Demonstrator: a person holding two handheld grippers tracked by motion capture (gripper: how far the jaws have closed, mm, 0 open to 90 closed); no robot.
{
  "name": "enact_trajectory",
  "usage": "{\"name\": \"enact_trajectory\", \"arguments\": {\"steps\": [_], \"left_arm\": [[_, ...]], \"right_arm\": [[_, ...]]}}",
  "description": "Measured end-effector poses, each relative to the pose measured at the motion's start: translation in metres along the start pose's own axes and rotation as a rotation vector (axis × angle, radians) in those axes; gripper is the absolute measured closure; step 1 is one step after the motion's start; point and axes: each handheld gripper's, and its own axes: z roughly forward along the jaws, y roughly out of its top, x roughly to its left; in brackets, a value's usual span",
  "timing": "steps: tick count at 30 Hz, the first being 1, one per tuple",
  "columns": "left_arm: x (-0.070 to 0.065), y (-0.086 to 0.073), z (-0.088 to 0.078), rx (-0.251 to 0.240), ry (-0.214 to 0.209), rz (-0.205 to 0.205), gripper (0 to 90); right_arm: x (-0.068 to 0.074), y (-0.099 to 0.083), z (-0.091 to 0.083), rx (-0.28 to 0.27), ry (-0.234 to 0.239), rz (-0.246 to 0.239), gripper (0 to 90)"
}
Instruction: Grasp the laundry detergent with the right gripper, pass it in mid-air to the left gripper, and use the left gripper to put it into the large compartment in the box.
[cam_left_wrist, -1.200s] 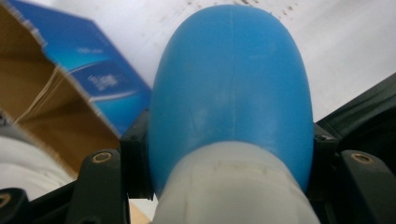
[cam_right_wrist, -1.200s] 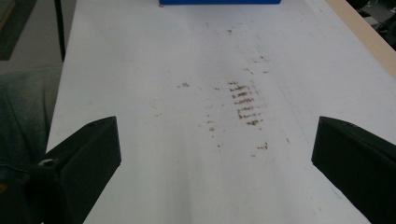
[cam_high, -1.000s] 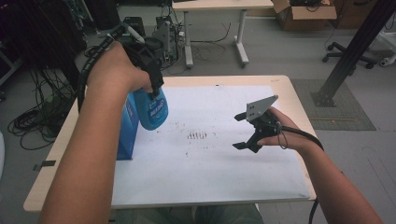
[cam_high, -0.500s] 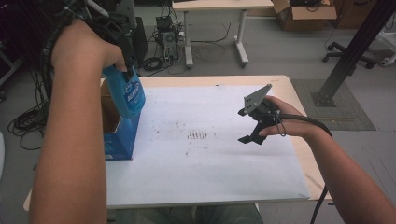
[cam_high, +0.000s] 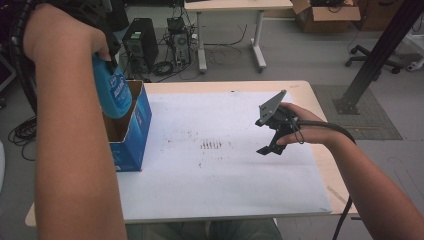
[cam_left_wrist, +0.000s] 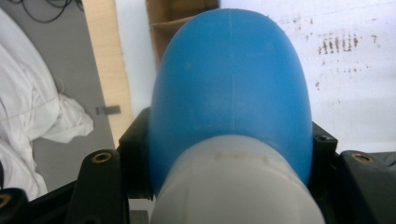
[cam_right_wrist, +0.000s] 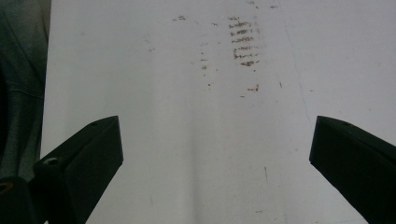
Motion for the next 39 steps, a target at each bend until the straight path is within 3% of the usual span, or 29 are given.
{"name": "enact_trajectory", "arguments": {"steps": [14,26,39], "left_arm": [[0.027,0.001,0.019,0.019,-0.016,-0.097,38.4],[0.042,0.001,0.047,0.03,-0.027,-0.097,38.3],[0.042,0.006,0.083,0.053,-0.045,-0.075,38.3]], "right_arm": [[-0.005,-0.001,-0.002,0.041,0.014,0.005,2.8],[-0.006,0.001,0.003,0.05,0.024,0.008,2.9],[-0.005,0.001,0.001,0.055,0.024,0.011,3.0]]}}
